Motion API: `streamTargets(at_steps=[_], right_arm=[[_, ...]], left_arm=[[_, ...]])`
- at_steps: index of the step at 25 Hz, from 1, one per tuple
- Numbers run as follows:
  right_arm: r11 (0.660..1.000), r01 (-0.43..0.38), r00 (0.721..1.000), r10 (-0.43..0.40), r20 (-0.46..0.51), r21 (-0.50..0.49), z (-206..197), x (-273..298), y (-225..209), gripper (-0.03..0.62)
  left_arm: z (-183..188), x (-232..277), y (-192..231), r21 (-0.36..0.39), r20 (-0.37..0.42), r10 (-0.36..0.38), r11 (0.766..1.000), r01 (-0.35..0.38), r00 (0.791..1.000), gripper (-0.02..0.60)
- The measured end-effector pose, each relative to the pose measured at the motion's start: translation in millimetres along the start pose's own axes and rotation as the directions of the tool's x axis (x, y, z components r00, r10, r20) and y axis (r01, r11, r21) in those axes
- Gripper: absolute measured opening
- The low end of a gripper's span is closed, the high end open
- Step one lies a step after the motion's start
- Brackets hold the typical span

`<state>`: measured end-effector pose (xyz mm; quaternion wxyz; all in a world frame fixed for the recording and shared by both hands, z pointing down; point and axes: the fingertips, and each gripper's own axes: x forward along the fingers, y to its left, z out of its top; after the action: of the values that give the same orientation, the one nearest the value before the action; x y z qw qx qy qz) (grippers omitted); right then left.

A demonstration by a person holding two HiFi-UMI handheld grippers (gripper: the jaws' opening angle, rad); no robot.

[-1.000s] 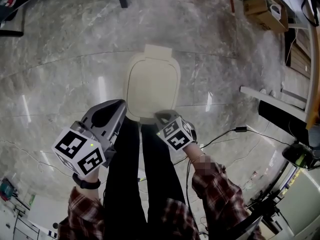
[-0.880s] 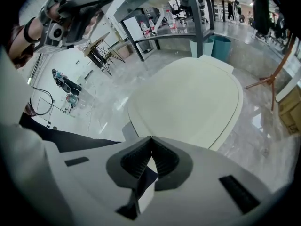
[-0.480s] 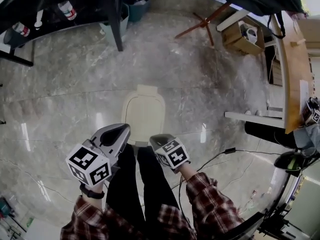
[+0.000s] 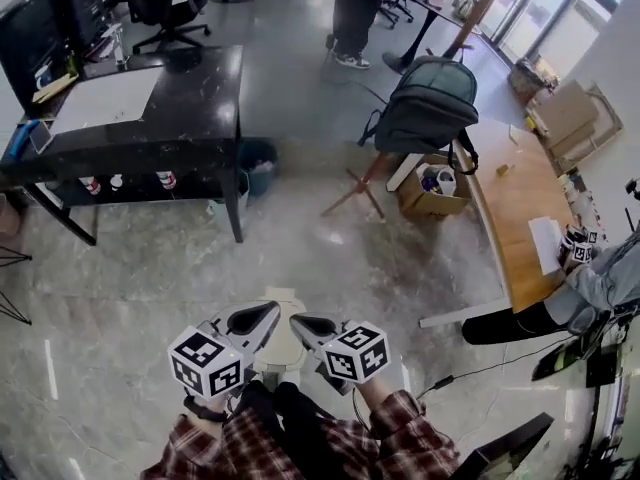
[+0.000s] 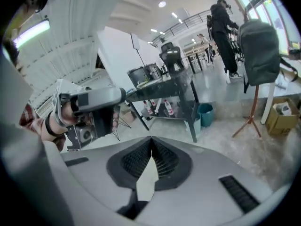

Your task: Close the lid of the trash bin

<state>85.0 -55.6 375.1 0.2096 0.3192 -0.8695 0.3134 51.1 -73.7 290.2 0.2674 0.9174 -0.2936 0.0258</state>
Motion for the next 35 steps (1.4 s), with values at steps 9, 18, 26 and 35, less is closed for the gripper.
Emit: streamTargets(at_steps=[9,18,26,35], right_arm=[[0.983,0.073,0.945,-0.013,0.328,-0.171,119.8,-99.3,84.6,0.014],[0.969,0.080,0.923,0.017,0.384,-0.235,118.6,-113.7,119.4,0.014],[0.962,0.092,0.912,0.023,0.409,-0.258,116.7,-105.3,134.5,0.012],[0.963,0.118,0.902,-0.002,0.431,-0.242,123.5,-93.9,140.8,0.012]], left_arm=[[104.2,-53.6,-87.5,0.134,0.159,-0.087,0.989,0.066,0.983,0.011],[89.3,-79.8,-98.7,0.133,0.176,-0.099,0.988,0.076,0.979,0.011],[82.9,-95.6,-92.9,0.148,0.178,-0.107,0.986,0.081,0.978,0.011],[86.1,-100.9,-85.4,0.160,0.150,-0.136,0.981,0.111,0.979,0.011]])
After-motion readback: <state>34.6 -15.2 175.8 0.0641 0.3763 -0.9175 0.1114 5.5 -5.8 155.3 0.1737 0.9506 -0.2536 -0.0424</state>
